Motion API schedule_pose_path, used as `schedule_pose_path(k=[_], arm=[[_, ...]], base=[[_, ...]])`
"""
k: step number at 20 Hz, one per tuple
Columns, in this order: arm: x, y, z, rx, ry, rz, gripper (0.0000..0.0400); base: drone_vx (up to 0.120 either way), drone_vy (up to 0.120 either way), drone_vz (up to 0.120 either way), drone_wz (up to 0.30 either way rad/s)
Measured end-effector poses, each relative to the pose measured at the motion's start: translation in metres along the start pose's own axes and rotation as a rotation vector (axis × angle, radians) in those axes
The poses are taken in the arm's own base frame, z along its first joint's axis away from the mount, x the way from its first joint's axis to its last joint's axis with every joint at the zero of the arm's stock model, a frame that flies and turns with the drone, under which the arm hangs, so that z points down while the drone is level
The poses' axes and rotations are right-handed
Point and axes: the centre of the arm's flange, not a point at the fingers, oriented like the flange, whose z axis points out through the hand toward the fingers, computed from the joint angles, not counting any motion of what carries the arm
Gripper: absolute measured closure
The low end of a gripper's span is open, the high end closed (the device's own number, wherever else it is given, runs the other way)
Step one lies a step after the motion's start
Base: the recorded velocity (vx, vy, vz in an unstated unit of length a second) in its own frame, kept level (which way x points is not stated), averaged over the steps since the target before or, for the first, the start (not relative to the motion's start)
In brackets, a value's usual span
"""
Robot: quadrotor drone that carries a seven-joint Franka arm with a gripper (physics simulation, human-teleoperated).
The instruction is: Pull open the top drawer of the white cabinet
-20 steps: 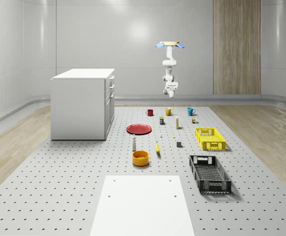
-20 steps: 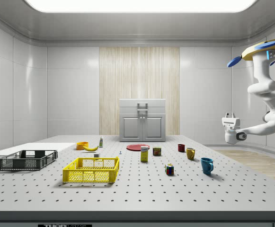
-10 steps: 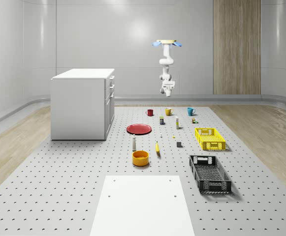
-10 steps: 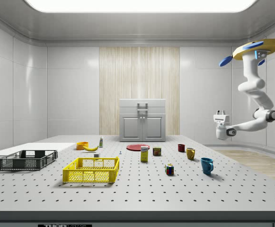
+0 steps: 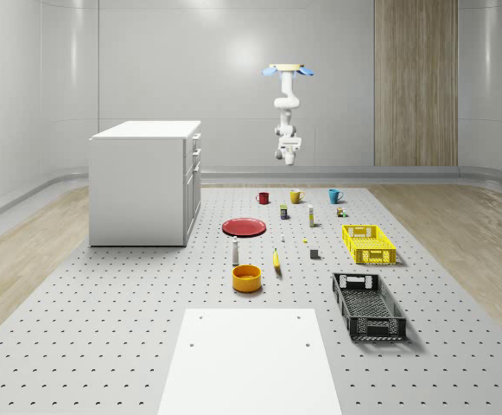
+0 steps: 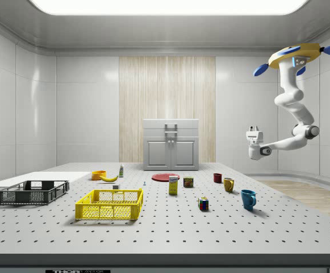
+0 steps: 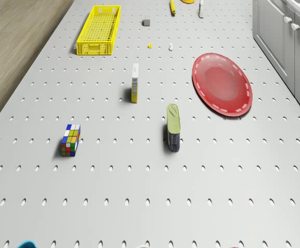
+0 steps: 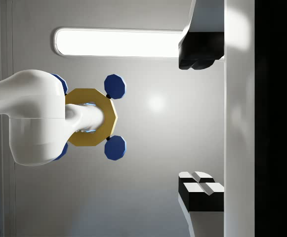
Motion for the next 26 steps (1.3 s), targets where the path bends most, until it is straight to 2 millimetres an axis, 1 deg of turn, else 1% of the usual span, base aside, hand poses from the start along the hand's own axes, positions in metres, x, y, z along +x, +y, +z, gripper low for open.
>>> schedule_pose_path(k=[5, 10, 14, 15, 17, 20, 23, 26], arm=[[-0.002, -0.001, 0.000, -0.010, 0.016, 0.000, 0.0095], [-0.005, -0.004, 0.000, -0.038, 0.049, -0.001, 0.0095], [-0.009, -0.008, 0.001, -0.077, 0.091, 0.000, 0.0095], [-0.002, -0.001, 0.001, 0.001, 0.010, 0.005, 0.0094], [0.022, 0.023, 0.007, 0.236, -0.237, 0.011, 0.0090], [0.049, 0.049, 0.031, 0.545, -0.562, 0.017, 0.0087], [0.063, 0.062, 0.056, 0.764, -0.791, 0.021, 0.0089], [0.068, 0.067, 0.074, 0.902, -0.934, 0.024, 0.0091]], base=[[0.120, -0.120, 0.112, 0.000], [0.120, -0.112, 0.048, 0.000], [0.000, 0.000, 0.000, 0.000], [0.000, 0.000, 0.000, 0.000], [0.060, -0.100, 0.000, 0.000], [0.120, -0.120, 0.000, 0.000], [0.120, -0.120, 0.000, 0.000], [0.120, -0.120, 0.000, 0.000]])
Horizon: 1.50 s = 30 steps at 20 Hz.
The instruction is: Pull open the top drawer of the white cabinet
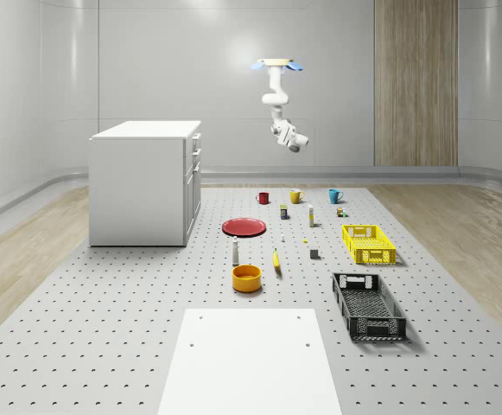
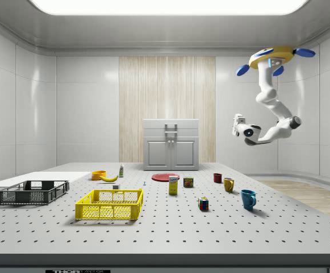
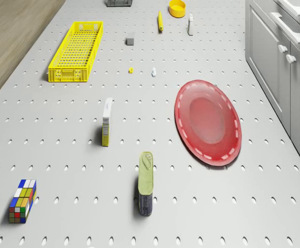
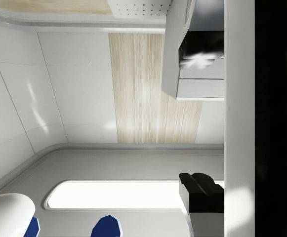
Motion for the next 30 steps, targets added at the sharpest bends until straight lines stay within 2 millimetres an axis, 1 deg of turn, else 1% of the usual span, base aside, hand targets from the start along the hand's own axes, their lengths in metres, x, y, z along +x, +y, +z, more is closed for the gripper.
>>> schedule_pose_path(k=[4, 9, 30], arm=[[0.010, 0.010, 0.001, 0.101, -0.106, 0.002, 0.0093], [0.016, 0.015, 0.002, 0.158, -0.166, 0.004, 0.0094], [0.020, 0.019, 0.004, 0.196, -0.206, 0.005, 0.0095]], base=[[0.120, -0.120, 0.000, 0.000], [0.120, -0.120, 0.000, 0.000], [0.120, -0.120, 0.000, 0.000]])
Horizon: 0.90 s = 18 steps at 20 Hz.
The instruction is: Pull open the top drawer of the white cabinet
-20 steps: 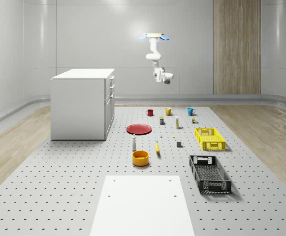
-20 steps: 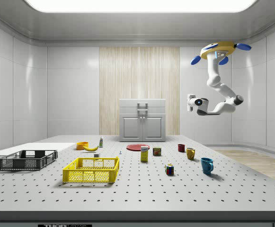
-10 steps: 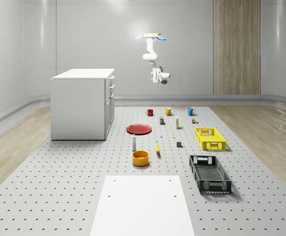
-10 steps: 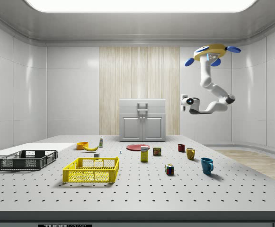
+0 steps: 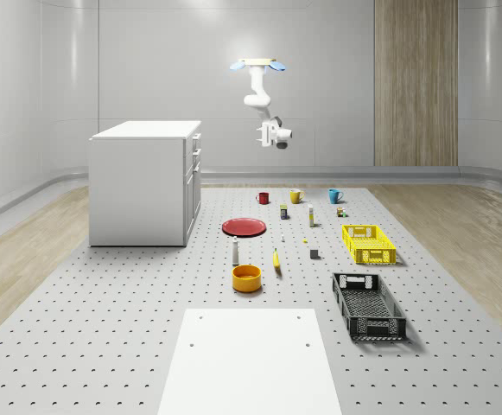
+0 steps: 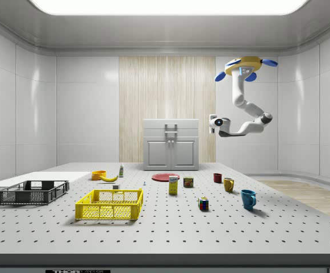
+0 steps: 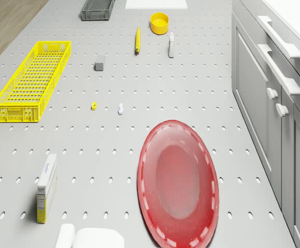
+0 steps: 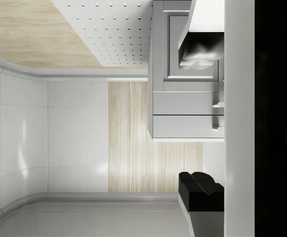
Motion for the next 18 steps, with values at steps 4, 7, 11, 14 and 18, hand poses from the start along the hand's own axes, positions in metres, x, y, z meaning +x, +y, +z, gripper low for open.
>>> schedule_pose_path(k=[4, 7, 11, 14, 18], arm=[[0.0001, 0.0001, 0.0000, 0.000, 0.000, 0.000, 0.0095], [0.0001, 0.0001, 0.0000, 0.001, -0.001, 0.000, 0.0095], [0.0001, 0.0001, 0.0000, 0.001, -0.001, 0.000, 0.0095], [0.0001, 0.0001, 0.0000, 0.001, -0.001, 0.000, 0.0095], [0.0002, 0.0001, -0.0001, 0.001, -0.001, 0.000, 0.0095]], base=[[0.120, -0.020, 0.000, 0.000], [0.120, 0.000, 0.000, 0.000], [0.120, -0.080, 0.000, 0.000], [0.120, -0.027, 0.000, 0.000], [0.120, 0.000, 0.000, 0.000]])
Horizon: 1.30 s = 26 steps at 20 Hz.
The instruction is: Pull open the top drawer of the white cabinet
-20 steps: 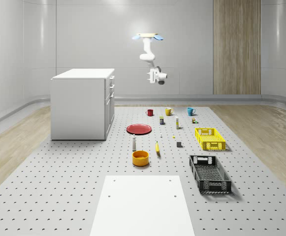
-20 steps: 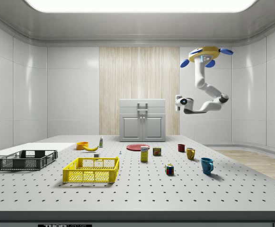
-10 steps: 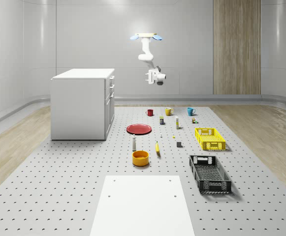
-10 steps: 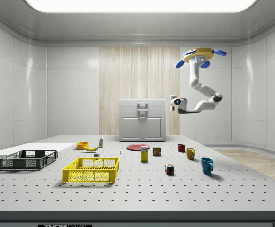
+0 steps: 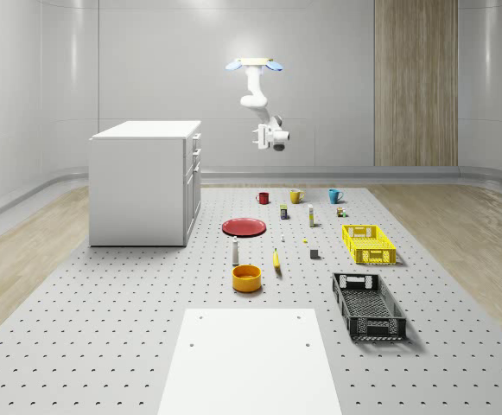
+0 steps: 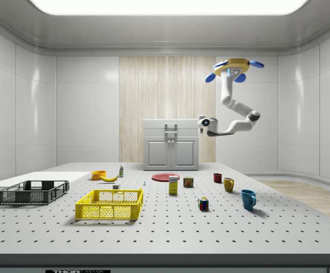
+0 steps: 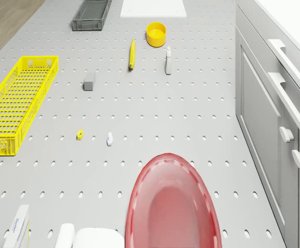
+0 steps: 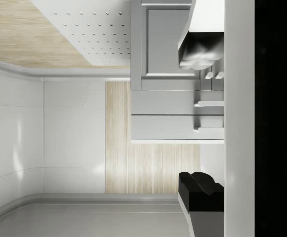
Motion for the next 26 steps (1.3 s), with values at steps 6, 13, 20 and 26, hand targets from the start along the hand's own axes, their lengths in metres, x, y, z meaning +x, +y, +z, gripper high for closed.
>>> schedule_pose_path(k=[6, 13, 20, 26], arm=[[0.0000, 0.0000, 0.0000, 0.000, 0.000, 0.000, 0.0095], [0.0001, 0.0000, 0.0000, 0.000, 0.000, 0.000, 0.0095], [0.0001, 0.0000, 0.0000, 0.000, 0.000, 0.000, 0.0095], [0.0001, 0.0001, -0.0001, 0.000, 0.000, 0.000, 0.0095]], base=[[0.120, 0.000, 0.100, 0.000], [0.120, -0.006, 0.000, 0.000], [0.120, -0.120, 0.000, 0.000], [0.120, -0.120, 0.000, 0.000]])
